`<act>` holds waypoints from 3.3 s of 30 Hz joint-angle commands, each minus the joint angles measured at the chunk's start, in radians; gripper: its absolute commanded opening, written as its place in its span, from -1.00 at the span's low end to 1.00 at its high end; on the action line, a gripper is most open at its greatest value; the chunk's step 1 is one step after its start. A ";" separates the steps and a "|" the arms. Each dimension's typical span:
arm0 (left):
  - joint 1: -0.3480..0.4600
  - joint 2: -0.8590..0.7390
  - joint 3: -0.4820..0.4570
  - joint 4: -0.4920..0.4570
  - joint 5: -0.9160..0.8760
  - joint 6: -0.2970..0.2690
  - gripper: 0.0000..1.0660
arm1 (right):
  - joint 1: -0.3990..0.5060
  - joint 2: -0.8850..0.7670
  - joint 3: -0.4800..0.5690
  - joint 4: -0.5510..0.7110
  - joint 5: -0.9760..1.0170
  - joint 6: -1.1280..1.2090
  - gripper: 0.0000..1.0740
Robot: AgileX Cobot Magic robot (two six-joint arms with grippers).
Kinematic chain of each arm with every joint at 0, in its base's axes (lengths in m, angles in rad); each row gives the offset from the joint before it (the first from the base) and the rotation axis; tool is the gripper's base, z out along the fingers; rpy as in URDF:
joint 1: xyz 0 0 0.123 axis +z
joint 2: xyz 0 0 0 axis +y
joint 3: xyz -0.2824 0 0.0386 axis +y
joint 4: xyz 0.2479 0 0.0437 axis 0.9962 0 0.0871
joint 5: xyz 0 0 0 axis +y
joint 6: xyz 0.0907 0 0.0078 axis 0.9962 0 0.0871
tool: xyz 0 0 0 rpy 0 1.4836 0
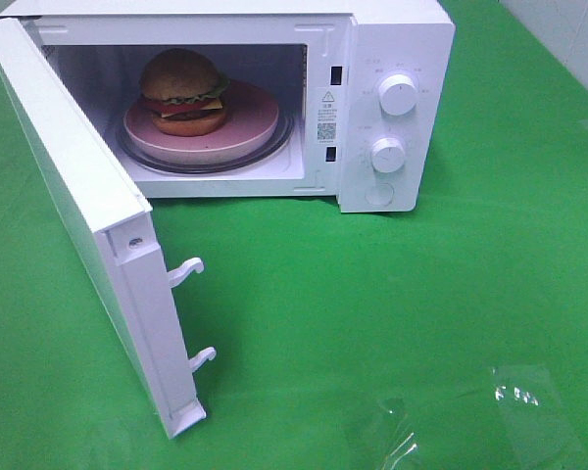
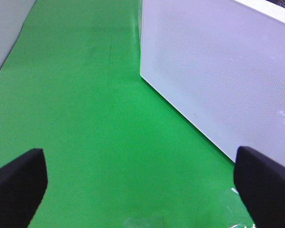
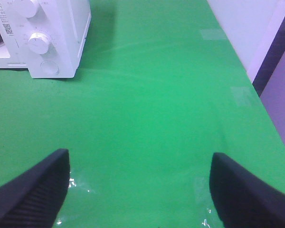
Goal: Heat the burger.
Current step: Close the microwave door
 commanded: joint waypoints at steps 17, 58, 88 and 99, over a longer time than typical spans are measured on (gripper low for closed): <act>0.002 -0.016 0.004 0.005 -0.011 -0.011 0.92 | -0.005 -0.026 0.003 -0.001 0.002 0.007 0.42; 0.002 0.475 0.043 -0.014 -0.672 -0.075 -1.00 | -0.005 -0.026 0.003 -0.001 0.002 0.006 0.42; 0.002 0.961 0.367 0.299 -1.643 -0.276 -1.00 | -0.005 -0.026 0.003 -0.001 0.002 0.006 0.38; 0.002 1.217 0.363 0.443 -1.928 -0.370 -1.00 | -0.005 -0.026 0.003 -0.001 0.002 0.006 0.38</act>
